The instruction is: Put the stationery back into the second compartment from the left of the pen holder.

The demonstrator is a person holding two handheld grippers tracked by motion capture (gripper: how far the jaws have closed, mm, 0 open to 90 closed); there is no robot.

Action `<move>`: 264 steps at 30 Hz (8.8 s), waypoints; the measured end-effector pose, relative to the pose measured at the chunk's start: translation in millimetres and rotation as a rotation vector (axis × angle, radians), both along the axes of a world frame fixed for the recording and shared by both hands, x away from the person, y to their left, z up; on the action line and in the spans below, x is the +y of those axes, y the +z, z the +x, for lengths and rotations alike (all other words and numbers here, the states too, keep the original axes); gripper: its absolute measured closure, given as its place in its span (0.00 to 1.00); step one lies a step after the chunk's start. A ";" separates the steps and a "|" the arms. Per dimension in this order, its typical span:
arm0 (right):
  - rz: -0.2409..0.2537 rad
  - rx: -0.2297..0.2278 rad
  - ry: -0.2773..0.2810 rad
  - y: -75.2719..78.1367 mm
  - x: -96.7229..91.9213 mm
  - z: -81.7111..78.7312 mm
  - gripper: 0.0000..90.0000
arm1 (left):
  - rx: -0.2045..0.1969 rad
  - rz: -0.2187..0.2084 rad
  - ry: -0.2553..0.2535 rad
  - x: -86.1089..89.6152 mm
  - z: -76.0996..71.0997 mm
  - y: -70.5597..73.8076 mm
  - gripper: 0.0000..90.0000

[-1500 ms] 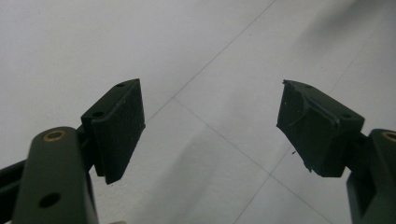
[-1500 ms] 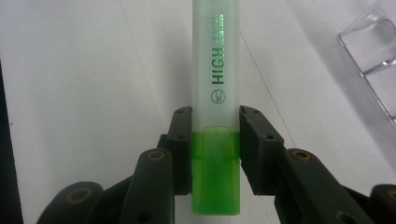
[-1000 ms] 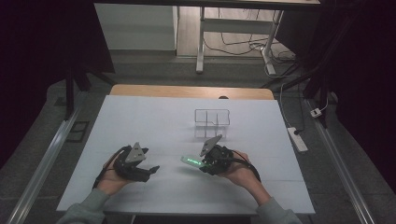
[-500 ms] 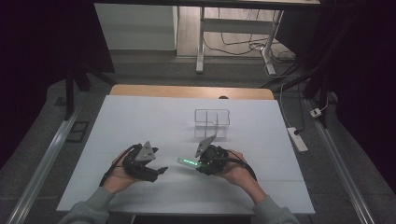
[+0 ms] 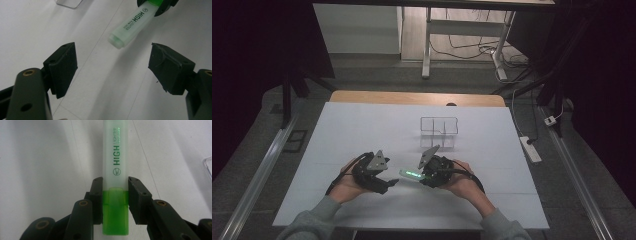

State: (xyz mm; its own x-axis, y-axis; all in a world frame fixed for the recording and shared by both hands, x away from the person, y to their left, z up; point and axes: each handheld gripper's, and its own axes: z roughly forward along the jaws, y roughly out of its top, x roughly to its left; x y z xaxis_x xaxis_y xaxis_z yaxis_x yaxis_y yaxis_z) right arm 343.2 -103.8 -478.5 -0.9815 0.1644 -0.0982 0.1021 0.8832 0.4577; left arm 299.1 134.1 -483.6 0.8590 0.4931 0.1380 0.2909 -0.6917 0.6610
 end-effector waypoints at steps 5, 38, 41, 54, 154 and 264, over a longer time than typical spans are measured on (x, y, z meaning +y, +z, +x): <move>0.011 0.000 -0.002 -0.5 1.3 -0.8 0.74 | 0.013 0.011 -0.015 -4.5 3.2 -0.4 0.25; -0.024 -0.011 0.162 1.6 16.7 -11.8 0.74 | 0.120 0.122 -0.243 -42.3 12.7 -9.9 0.44; -0.022 -0.007 0.174 1.9 17.2 -12.8 0.74 | 0.119 0.134 -0.262 -44.0 11.7 -11.1 0.54; -0.046 -0.021 0.223 1.1 17.3 -17.6 0.73 | 0.125 0.149 -0.299 -50.7 5.7 -16.3 0.72; 0.622 0.138 -0.254 15.9 -29.2 16.0 0.73 | -0.107 -0.059 -0.051 -41.3 13.0 -20.3 0.72; 0.722 -0.157 -0.401 95.9 -85.8 53.3 0.82 | 0.098 -0.217 0.315 103.9 -17.5 -39.4 0.34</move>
